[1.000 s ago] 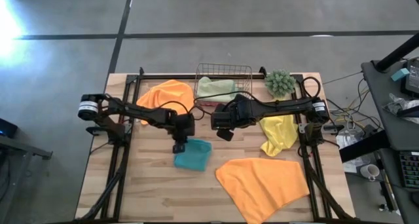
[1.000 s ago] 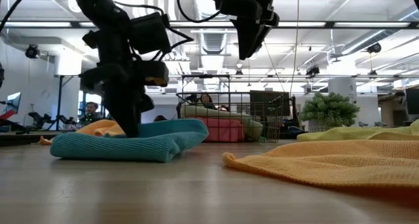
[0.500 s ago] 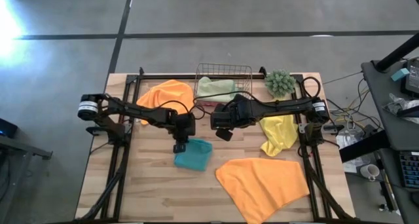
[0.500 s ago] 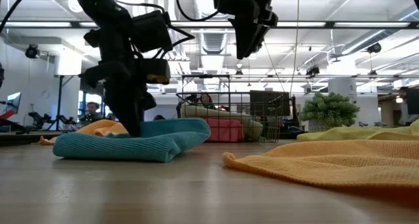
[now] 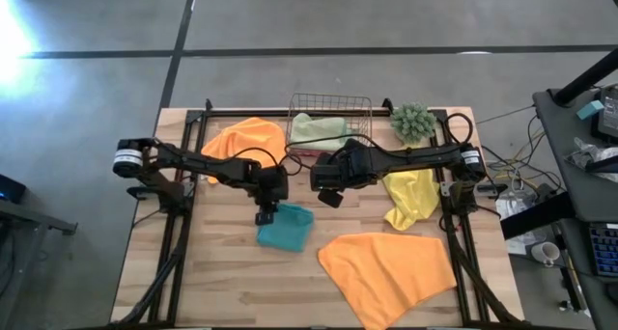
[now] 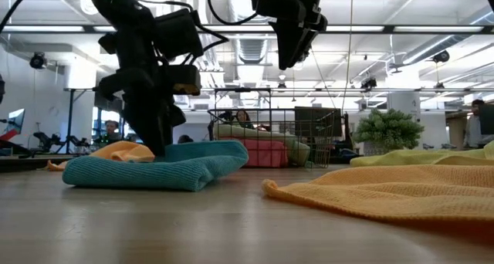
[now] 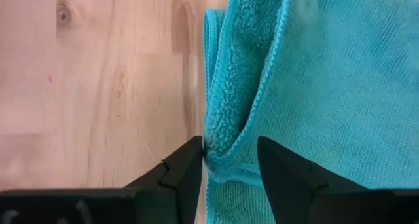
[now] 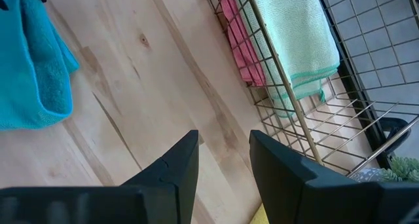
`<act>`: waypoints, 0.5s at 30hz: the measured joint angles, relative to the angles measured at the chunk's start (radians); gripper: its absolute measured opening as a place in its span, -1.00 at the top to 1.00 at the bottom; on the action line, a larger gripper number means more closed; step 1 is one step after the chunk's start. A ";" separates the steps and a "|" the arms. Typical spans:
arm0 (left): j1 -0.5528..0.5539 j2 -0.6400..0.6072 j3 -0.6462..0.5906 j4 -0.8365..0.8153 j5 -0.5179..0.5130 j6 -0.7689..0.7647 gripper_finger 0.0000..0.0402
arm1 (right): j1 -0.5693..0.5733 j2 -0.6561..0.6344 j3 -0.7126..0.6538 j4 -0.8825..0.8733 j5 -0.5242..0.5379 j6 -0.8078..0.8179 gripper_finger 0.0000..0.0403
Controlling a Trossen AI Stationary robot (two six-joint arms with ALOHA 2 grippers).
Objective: Fold microfiber towels
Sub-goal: Fold the blue microfiber cloth
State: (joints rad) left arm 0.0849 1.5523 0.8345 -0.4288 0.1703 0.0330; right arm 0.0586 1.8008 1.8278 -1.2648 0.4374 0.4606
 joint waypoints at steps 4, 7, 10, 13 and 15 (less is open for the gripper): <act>0.000 -0.017 0.001 0.002 0.000 0.005 0.34 | 0.000 0.000 0.000 0.000 0.000 0.000 0.37; 0.000 -0.017 0.000 0.000 0.000 0.009 0.34 | 0.000 0.000 0.000 0.000 0.000 0.000 0.37; 0.000 -0.017 0.000 0.001 0.000 0.010 0.37 | 0.000 0.000 0.000 -0.001 0.000 0.000 0.37; -0.001 -0.015 -0.001 0.001 0.000 0.031 0.46 | 0.000 0.000 0.000 -0.001 0.000 -0.001 0.37; -0.001 -0.012 -0.002 0.000 0.000 0.035 0.54 | 0.000 0.000 0.000 -0.001 0.000 -0.001 0.37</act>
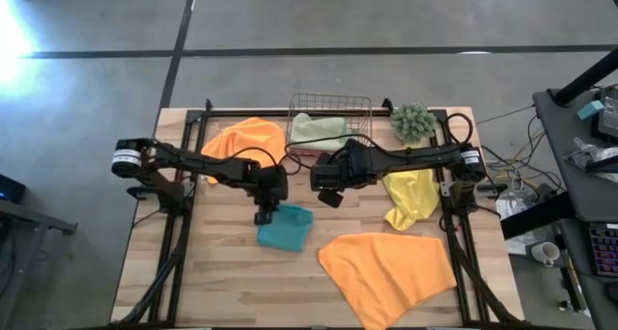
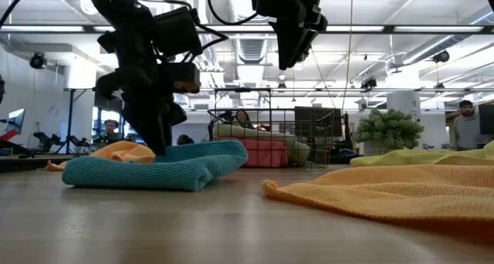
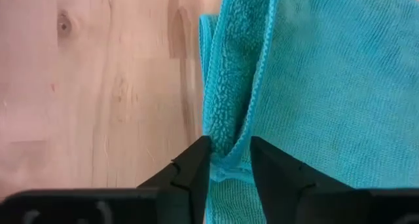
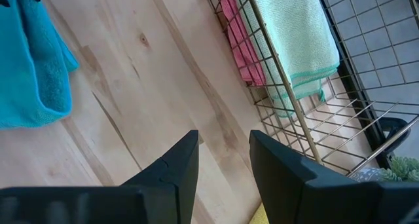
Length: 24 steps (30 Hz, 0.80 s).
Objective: Fold microfiber towels
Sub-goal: Fold the blue microfiber cloth
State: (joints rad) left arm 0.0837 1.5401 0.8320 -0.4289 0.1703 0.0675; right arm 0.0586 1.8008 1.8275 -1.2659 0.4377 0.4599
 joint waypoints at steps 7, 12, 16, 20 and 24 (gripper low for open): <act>0.000 -0.004 0.005 -0.010 0.000 0.000 0.87 | 0.000 0.000 0.000 -0.002 0.000 -0.001 0.37; 0.000 -0.027 0.024 -0.052 0.000 -0.007 0.98 | 0.000 0.000 0.000 -0.003 0.000 -0.001 0.37; 0.000 -0.053 0.069 -0.149 0.000 -0.030 0.99 | 0.000 0.000 -0.001 -0.002 0.000 0.000 0.37; 0.000 -0.079 0.123 -0.250 0.000 -0.047 0.99 | 0.000 0.000 -0.001 -0.002 0.000 0.000 0.37; -0.001 -0.085 0.139 -0.344 0.004 -0.138 0.99 | 0.000 0.000 -0.001 0.000 0.000 0.000 0.37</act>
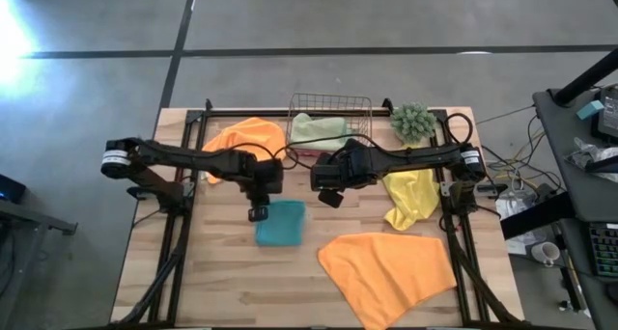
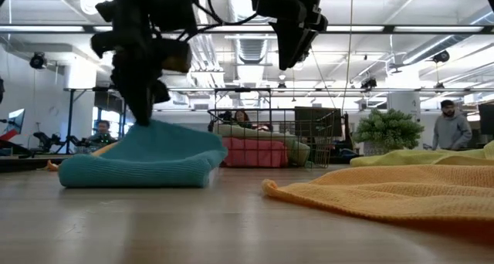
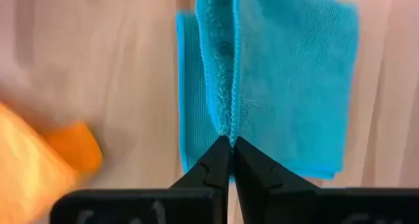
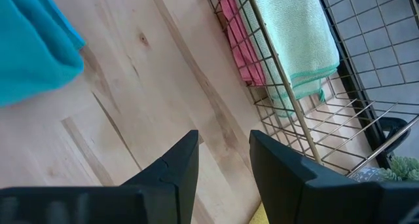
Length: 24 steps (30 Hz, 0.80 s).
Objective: Fold microfiber towels
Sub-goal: Fold the blue microfiber cloth
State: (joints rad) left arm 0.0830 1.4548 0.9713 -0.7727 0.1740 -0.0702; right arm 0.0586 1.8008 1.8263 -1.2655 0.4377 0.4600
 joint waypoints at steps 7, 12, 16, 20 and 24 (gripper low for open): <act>-0.003 0.011 -0.065 -0.017 -0.004 -0.021 0.99 | 0.000 0.000 0.000 0.000 0.000 0.000 0.37; -0.002 0.011 -0.092 0.000 -0.102 -0.028 0.95 | 0.000 0.000 0.000 0.000 0.000 0.000 0.37; -0.002 0.012 -0.096 -0.005 -0.103 -0.025 0.80 | 0.000 0.000 0.000 0.000 0.000 0.001 0.37; -0.002 0.012 -0.094 -0.008 -0.103 -0.027 0.55 | 0.000 0.000 0.000 0.000 0.000 0.000 0.37; -0.002 0.012 -0.066 -0.070 -0.103 -0.028 0.30 | 0.000 0.000 0.000 0.000 0.000 0.000 0.37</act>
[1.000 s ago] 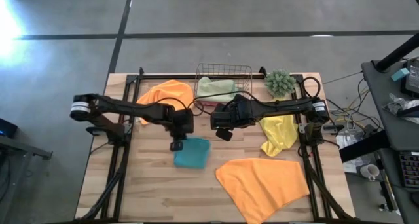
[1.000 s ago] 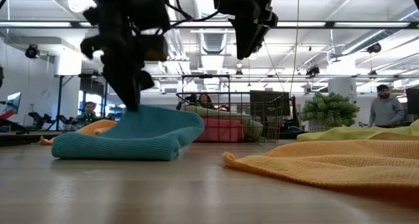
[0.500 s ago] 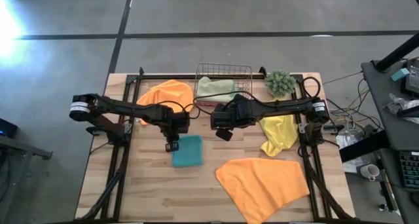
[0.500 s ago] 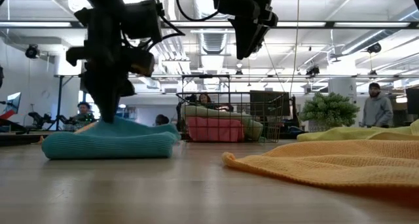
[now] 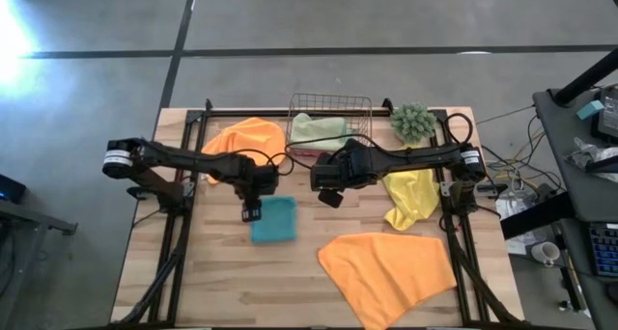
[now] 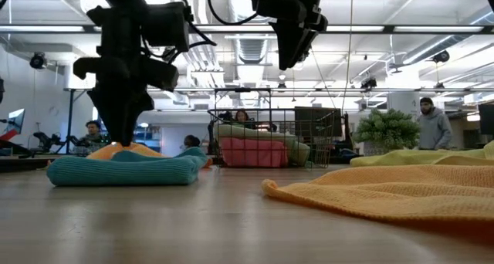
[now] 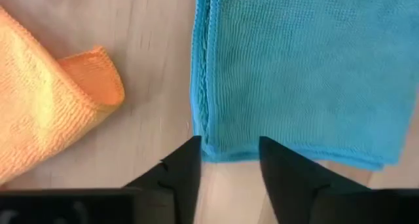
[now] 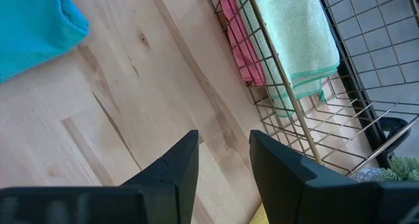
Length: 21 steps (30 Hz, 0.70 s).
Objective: Fold microfiber towels
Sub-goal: Fold the blue microfiber cloth, then stack the folded blue microfiber cloth on top of the folded green microfiber cloth
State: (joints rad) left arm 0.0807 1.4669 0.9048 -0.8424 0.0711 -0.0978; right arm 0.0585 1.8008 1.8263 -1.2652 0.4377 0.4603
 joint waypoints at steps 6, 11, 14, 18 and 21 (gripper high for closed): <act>-0.003 -0.042 0.066 -0.201 0.000 -0.003 0.19 | 0.000 0.000 0.000 0.000 -0.035 -0.009 0.37; -0.022 -0.151 0.030 -0.225 0.002 -0.135 0.18 | 0.000 0.000 0.000 0.017 -0.068 -0.013 0.37; -0.051 -0.222 -0.022 -0.172 0.003 -0.283 0.18 | 0.000 0.000 -0.005 0.082 -0.140 -0.013 0.37; -0.101 -0.315 -0.127 -0.037 0.006 -0.447 0.18 | 0.000 0.008 -0.053 0.255 -0.264 -0.014 0.37; -0.131 -0.372 -0.209 0.071 0.007 -0.536 0.18 | 0.002 0.018 -0.105 0.355 -0.330 0.005 0.37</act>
State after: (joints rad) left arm -0.0506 1.0945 0.6957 -0.7718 0.0780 -0.6337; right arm 0.0608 1.8186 1.7213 -0.9098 0.1073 0.4655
